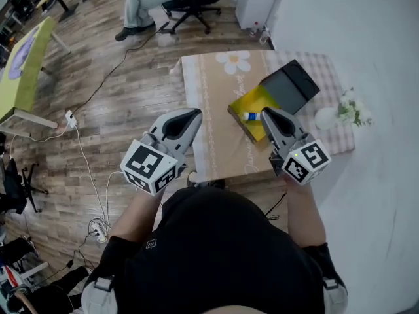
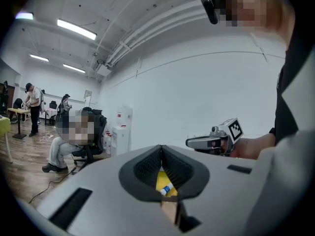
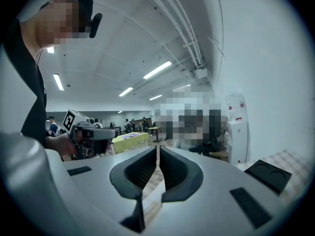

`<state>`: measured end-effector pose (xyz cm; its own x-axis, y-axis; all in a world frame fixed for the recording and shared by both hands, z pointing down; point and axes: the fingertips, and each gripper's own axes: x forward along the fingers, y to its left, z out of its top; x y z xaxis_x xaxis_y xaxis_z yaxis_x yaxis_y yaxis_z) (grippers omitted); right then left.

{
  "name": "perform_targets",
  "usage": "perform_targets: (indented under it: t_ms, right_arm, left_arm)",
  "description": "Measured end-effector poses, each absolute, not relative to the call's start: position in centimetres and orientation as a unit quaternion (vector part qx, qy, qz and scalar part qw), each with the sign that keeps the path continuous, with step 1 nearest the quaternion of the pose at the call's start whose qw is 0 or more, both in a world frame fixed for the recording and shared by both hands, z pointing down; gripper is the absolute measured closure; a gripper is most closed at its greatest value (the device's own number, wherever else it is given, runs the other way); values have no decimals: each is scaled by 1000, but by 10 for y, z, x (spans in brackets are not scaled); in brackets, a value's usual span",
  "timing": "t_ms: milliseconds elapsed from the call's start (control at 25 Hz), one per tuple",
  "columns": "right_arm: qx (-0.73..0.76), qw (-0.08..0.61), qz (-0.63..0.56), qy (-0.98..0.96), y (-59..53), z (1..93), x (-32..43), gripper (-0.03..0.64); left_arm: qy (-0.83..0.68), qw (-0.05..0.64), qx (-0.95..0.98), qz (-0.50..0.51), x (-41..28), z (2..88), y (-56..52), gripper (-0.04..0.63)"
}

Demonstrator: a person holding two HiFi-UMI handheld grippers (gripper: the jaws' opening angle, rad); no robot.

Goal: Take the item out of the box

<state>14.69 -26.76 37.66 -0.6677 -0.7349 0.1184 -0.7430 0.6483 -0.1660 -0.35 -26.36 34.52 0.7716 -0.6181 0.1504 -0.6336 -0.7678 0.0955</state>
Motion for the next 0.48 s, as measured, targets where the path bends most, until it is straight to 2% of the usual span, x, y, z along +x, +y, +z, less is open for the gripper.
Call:
perform_targets:
  t_ms: [480]
  right_arm:
    - [394, 189, 120, -892, -320, 469, 148, 577]
  left_arm:
    - [-322, 117, 937, 68, -13, 383, -302, 581]
